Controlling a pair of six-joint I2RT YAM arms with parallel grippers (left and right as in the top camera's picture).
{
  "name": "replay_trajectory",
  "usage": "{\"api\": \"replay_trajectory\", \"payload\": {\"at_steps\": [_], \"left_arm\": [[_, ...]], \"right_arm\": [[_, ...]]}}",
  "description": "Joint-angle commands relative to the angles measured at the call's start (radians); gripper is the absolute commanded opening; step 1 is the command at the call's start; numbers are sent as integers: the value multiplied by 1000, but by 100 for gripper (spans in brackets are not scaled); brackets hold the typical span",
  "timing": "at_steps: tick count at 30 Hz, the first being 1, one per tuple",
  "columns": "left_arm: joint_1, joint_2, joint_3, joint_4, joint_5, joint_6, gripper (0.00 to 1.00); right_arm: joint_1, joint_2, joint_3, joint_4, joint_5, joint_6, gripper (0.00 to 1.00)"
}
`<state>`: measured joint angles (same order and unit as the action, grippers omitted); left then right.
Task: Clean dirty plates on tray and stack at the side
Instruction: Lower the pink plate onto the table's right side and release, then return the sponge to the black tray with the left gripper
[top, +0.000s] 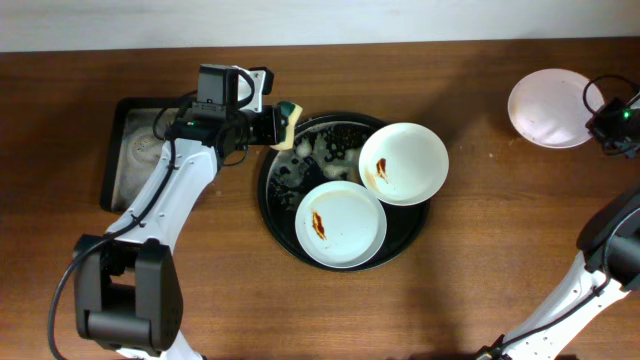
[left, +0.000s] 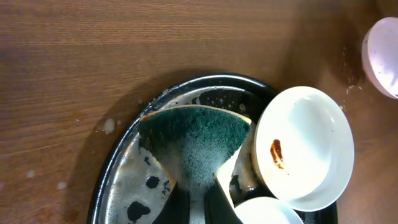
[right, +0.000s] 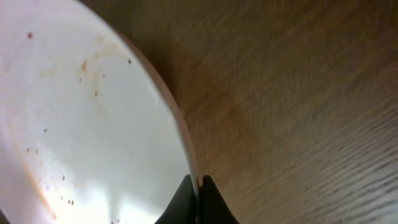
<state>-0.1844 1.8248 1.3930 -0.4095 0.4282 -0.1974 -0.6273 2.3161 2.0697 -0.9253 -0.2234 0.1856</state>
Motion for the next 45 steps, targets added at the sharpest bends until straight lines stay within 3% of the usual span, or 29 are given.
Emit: {"api": "replay_trajectory", "payload": {"at_steps": [1,9,13,14,17,22,25,29,32,35,38,45], "left_arm": [[-19,-11,-5,-5,-35,20,1],[-32,-11,-5,-8,-59,21,1],[-32,-11,-5,-13,-59,21,1],[-32,-11,-5,-14,-59,21,1],[-32,-11,-5,-17,-59,32,1],[-31,-21,-5,-32,-102,76,1],[-31,-51,-5,-46,-163,124,1],[-25,-100,-5,-124,-519,125,0],[35,-107,-5,-145,-777,198,1],[174,-104,-5,-129,-779,222,1],[348,-72,-5,-81,-568,283,0],[428,145,-5,-24,-555,357,1]], "right_arm": [[5,12,-7,15,24,14,4],[7,49,-7,24,10,26,4],[7,49,-7,13,-9,26,41],[7,49,-7,9,-9,26,46],[7,23,-6,-44,-37,25,43],[54,-172,2,-117,-92,-45,44],[163,-272,2,-201,-92,-148,53],[285,-267,2,-283,-91,-183,57],[365,-266,2,-304,-87,-190,58],[410,-266,2,-317,-87,-190,59],[434,-266,2,-320,-88,-189,59],[438,-266,2,-351,-88,-185,58]]}}
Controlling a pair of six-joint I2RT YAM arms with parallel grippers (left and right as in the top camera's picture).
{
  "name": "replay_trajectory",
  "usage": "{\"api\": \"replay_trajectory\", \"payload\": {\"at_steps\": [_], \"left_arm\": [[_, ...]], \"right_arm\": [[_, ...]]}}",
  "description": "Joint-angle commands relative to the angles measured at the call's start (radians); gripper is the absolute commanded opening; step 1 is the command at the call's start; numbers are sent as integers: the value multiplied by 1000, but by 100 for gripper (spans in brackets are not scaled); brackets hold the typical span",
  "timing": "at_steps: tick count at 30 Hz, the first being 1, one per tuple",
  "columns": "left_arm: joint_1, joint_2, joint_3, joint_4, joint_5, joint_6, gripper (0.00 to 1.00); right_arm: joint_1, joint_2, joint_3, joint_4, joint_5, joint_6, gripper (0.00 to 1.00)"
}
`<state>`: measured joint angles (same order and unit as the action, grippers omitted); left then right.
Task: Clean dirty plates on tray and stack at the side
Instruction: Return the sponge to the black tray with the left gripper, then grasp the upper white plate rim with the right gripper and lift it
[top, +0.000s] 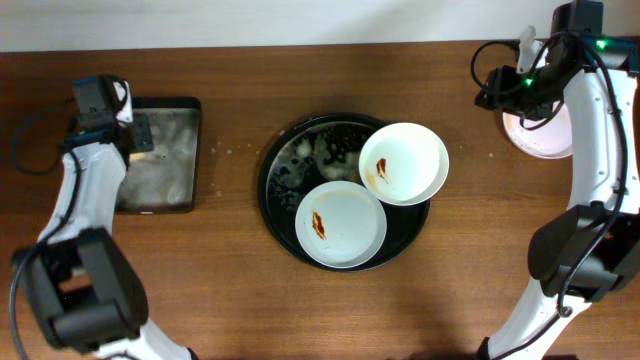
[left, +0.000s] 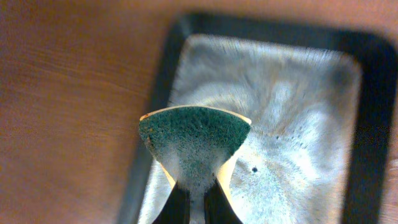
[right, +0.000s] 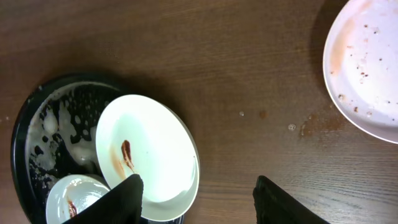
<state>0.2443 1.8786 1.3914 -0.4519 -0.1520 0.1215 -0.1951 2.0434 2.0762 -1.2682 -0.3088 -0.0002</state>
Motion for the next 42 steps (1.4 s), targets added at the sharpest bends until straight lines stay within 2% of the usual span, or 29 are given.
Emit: {"api": "replay_trajectory", "payload": {"at_steps": [1,7,12,15,19,24,32,42], "left_arm": [[-1,123,-3,33,26,38,0],[-1,254,-3,87,48,53,1],[-1,282,-3,92,58,52,1],[-2,233,-3,64,60,52,0],[-2,82,-3,47,67,53,1],[-6,-69,-3,-23,136,52,1],[-55,-92,-3,-99,138,48,0],[-57,-92,-3,-115,138,48,0]], "right_arm": [[6,7,-5,-14,-2,1,58],[6,7,-5,-15,-2,16,58],[6,7,-5,-15,-2,16,58],[6,7,-5,-14,0,12,62],[7,52,-19,-16,6,-24,63],[39,113,-157,44,10,-75,62],[77,116,-399,238,3,-94,62],[112,120,-418,285,-103,-105,61]]}}
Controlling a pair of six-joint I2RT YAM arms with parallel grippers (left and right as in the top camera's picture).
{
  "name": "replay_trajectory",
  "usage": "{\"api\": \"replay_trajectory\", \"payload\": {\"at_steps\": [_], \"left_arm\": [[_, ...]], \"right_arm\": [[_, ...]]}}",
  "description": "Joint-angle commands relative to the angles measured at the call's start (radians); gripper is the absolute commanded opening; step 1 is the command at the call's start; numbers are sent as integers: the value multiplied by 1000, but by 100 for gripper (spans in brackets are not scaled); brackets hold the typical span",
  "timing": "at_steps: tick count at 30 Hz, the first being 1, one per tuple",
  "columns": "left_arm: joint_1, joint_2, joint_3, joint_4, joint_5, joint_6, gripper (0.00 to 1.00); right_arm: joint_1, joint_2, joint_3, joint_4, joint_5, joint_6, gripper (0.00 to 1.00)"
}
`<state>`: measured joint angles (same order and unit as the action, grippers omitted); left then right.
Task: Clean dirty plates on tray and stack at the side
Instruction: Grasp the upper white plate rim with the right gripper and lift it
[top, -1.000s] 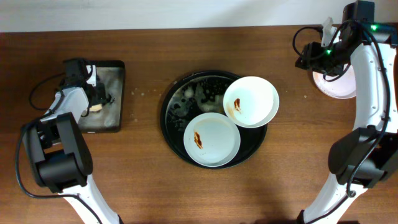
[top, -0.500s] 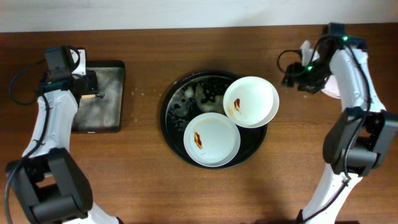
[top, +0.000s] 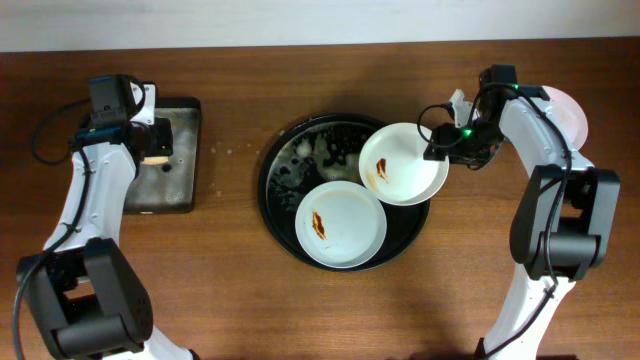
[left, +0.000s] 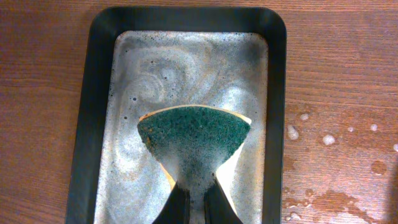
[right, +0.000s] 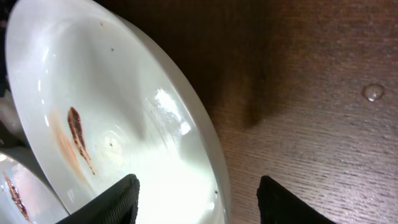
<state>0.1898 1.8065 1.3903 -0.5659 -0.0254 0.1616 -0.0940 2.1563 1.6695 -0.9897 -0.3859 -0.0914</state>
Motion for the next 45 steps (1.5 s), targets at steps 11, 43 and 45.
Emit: {"api": "replay_trajectory", "payload": {"at_steps": [11,43,45], "left_arm": [[-2,-19,-2,-1,12,8,1],[-497,-63,-2,48,300,-422,0],[-533,-13,-2,97,305,-472,1]], "right_arm": [[9,11,-61,90,-127,-13,38],[484,-142,225,-86,801,521,4],[487,-142,252,-108,798,545,4]]}}
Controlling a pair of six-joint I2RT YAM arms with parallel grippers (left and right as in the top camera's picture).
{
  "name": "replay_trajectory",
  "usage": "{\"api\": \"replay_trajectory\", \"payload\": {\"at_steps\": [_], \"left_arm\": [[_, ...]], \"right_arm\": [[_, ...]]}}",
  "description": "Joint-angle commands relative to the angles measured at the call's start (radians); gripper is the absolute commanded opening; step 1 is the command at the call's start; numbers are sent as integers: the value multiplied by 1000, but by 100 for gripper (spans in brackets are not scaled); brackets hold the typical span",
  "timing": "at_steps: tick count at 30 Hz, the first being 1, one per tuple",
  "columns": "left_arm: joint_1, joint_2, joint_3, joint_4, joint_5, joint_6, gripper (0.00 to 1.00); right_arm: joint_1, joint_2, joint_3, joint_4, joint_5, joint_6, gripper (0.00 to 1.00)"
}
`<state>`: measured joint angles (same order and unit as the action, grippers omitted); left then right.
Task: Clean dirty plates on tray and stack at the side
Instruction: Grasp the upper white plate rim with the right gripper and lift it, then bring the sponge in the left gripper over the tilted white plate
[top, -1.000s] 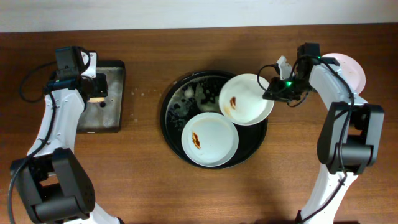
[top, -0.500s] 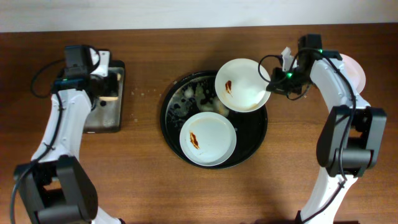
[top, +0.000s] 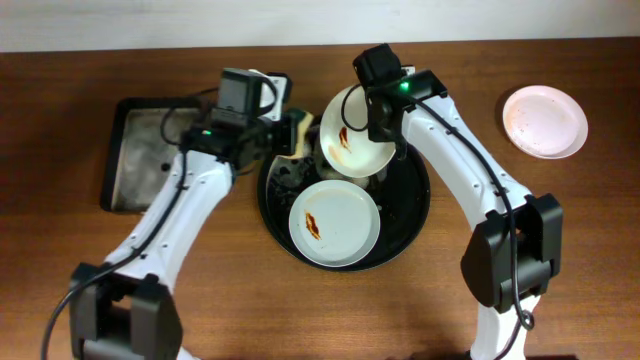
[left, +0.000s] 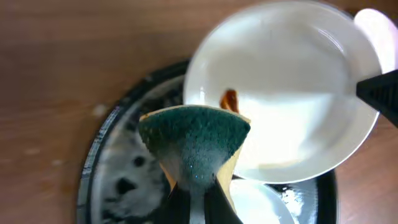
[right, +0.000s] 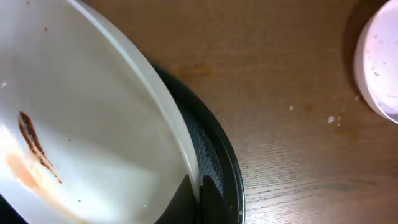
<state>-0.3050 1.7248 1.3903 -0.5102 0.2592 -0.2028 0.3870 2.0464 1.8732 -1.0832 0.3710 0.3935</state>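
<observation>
My right gripper is shut on the rim of a white plate with a red-brown smear, holding it tilted above the back of the round black tray. The same plate fills the left wrist view. My left gripper is shut on a green-and-yellow sponge, which sits at the plate's left edge, near the smear. A second smeared white plate lies flat on the tray's front half.
A pink plate with specks lies alone on the table at the far right. A rectangular black tray with soapy water sits at the left. Foam and dark patches cover the round tray's back left.
My right gripper, then open at the rim of the back plate on the tray, is now shut on it and holds it tilted. The left gripper brought the sponge from the rectangular tray to this plate.
First the left gripper held the sponge at the round tray's edge while the right was shut on the pink plate at the far right. Then the pink plate lay alone, the sponge was over the soapy tray. The right gripper reached the back plate, now held up beside the sponge.
</observation>
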Motion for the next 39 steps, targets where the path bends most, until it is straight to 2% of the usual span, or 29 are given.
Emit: {"api": "replay_trajectory", "payload": {"at_steps": [1,5,11,17,25,34,39], "left_arm": [[-53,93,-2,76,39,-129,1],[-72,172,-2,196,61,-229,1],[-73,253,-2,360,168,-363,0],[-104,318,-2,465,178,-438,0],[-169,389,-2,489,53,-450,1],[-186,454,-2,480,-24,-455,0],[-185,454,-2,473,-40,-433,0]], "right_arm": [[5,-32,57,-22,28,61,4],[5,-32,63,-32,-42,72,4],[6,-32,63,-35,-103,95,4],[5,-32,63,-39,-181,114,4],[5,-32,63,-40,-279,117,4],[5,-32,63,-45,-292,111,4],[-83,-29,59,-85,-305,102,4]]}}
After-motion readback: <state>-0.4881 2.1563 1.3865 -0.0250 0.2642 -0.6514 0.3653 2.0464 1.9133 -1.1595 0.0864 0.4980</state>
